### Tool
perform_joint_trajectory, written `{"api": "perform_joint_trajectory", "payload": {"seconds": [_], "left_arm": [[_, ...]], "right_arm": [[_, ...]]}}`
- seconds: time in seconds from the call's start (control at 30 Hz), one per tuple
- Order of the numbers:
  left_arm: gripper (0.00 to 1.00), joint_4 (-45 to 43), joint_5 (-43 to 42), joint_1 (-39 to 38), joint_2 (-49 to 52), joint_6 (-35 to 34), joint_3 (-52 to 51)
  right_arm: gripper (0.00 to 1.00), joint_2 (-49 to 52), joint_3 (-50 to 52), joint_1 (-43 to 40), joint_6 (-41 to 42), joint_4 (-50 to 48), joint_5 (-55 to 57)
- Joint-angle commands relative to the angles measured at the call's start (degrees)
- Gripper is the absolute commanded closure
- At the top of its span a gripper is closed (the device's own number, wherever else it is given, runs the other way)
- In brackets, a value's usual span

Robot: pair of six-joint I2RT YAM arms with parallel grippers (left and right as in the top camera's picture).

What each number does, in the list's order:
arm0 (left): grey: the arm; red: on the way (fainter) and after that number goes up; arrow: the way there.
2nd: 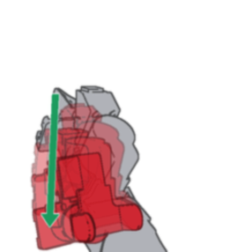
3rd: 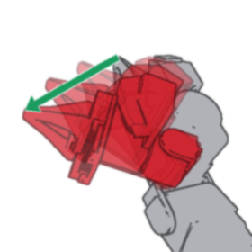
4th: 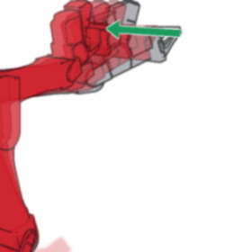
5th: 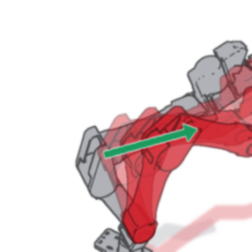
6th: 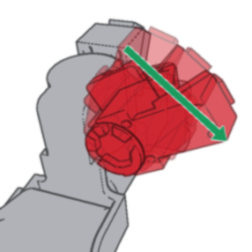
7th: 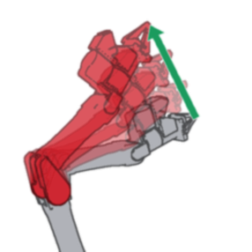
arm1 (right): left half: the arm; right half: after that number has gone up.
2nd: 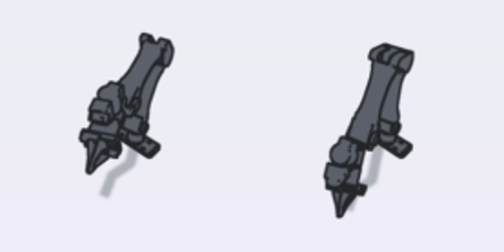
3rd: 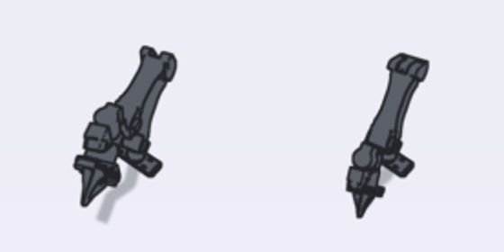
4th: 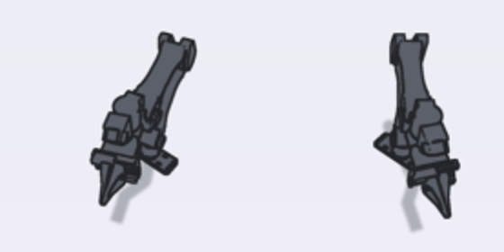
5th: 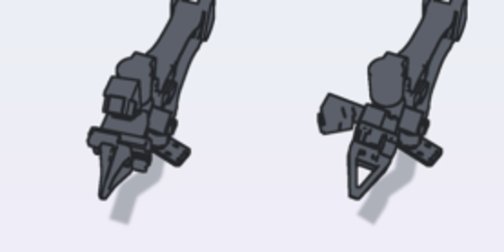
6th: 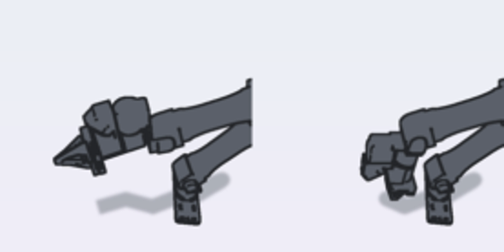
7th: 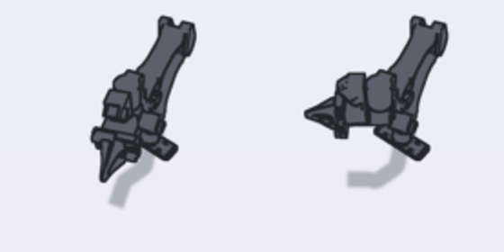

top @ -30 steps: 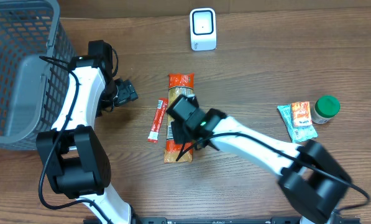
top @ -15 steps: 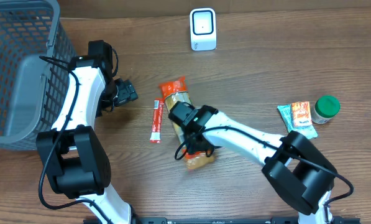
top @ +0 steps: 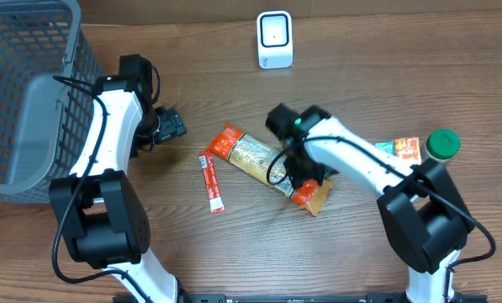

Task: Scan the item barcode
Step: 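Lift the spaghetti packet and rotate it toward the right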

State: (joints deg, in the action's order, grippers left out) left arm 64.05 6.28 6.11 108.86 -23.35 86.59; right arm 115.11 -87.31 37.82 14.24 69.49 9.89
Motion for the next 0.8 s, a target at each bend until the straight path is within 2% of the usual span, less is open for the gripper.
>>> {"api": "perform_joint_trajectory", "payload": {"seconds": [0.0,0.17,0.27,0.37,0.47,0.57,0.77], "left_arm": [[0.00,-0.02,0.28,-0.17,-0.96,1.53,0.11],[0.00,-0.02,0.28,-0.17,-0.96,1.53,0.11],[0.00,-0.02,0.28,-0.17,-0.96,1.53,0.11],[0.00,-0.04,0.28,-0.17,-0.96,1.53,0.11],[0.00,-0.02,0.28,-0.17,-0.96,1.53,0.11],[0.00,-0.02,0.28,-0.17,-0.96,1.53,0.11],[0.00,-0.04,0.28,-0.20,-0.96,1.53,0.11]], "right_arm": [[0.24,-3.34,-5.31,0.59,-7.67,-1.55,-2.86],[0.21,-3.39,-6.01,1.27,-14.82,-7.56,-8.72],[0.20,-2.78,-5.97,1.29,-17.14,-8.83,-9.18],[0.14,-1.36,-5.97,1.42,-22.27,-10.21,-10.71],[0.12,1.03,-5.97,1.49,-24.48,-11.08,-11.30],[0.11,3.61,-5.97,1.49,-27.96,-10.69,-17.62],[0.11,7.56,-5.86,1.70,-28.02,-11.21,-20.39]]}}
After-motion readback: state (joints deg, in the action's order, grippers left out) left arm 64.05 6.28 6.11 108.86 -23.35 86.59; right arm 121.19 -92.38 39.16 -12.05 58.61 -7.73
